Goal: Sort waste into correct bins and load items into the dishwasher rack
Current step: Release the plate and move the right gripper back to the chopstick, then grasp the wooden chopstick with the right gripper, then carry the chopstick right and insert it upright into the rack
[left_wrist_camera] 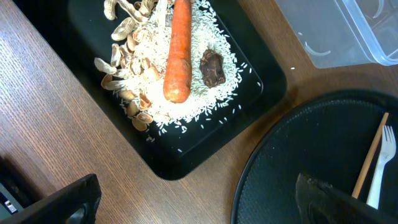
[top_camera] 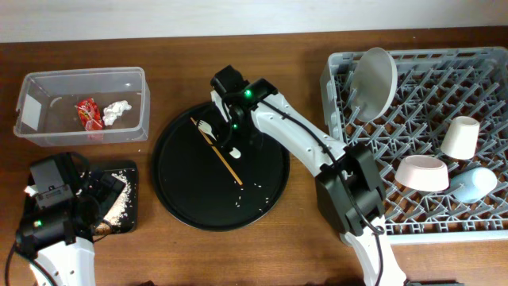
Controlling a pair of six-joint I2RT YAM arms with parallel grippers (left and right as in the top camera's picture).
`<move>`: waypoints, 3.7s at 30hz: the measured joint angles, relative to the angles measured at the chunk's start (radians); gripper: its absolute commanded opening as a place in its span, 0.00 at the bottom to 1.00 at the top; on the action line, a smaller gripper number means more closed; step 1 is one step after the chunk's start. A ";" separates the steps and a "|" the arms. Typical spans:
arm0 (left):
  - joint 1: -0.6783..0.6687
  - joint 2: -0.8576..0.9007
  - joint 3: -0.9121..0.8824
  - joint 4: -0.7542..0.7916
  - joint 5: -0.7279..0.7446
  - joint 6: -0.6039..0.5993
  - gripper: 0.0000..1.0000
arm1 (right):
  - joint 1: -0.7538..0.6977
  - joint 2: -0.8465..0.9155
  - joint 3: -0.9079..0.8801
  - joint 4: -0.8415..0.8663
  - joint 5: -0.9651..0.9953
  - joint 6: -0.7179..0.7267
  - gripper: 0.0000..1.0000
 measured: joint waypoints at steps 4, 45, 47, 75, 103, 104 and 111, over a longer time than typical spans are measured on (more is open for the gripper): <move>0.000 0.000 0.000 0.000 0.000 0.000 0.99 | 0.031 0.005 0.000 0.005 -0.022 0.006 0.50; 0.000 0.000 0.000 0.000 0.000 0.000 0.99 | 0.161 0.121 0.000 0.036 0.172 0.079 0.24; 0.000 0.000 0.000 0.000 0.000 0.000 0.99 | 0.167 0.121 0.000 0.035 0.184 0.086 0.18; 0.000 0.000 0.000 0.000 0.000 0.000 0.99 | 0.166 0.139 0.451 -0.365 0.130 0.064 0.04; 0.000 0.000 0.000 0.000 0.000 0.000 0.99 | -0.567 -0.044 0.309 -0.642 0.189 0.089 0.04; 0.000 0.000 0.000 0.000 0.000 0.000 0.99 | -0.575 -0.044 0.283 -0.631 0.190 0.089 0.04; 0.000 0.000 0.000 0.000 0.000 0.000 0.99 | -0.580 -0.043 0.131 -0.529 0.190 0.084 0.04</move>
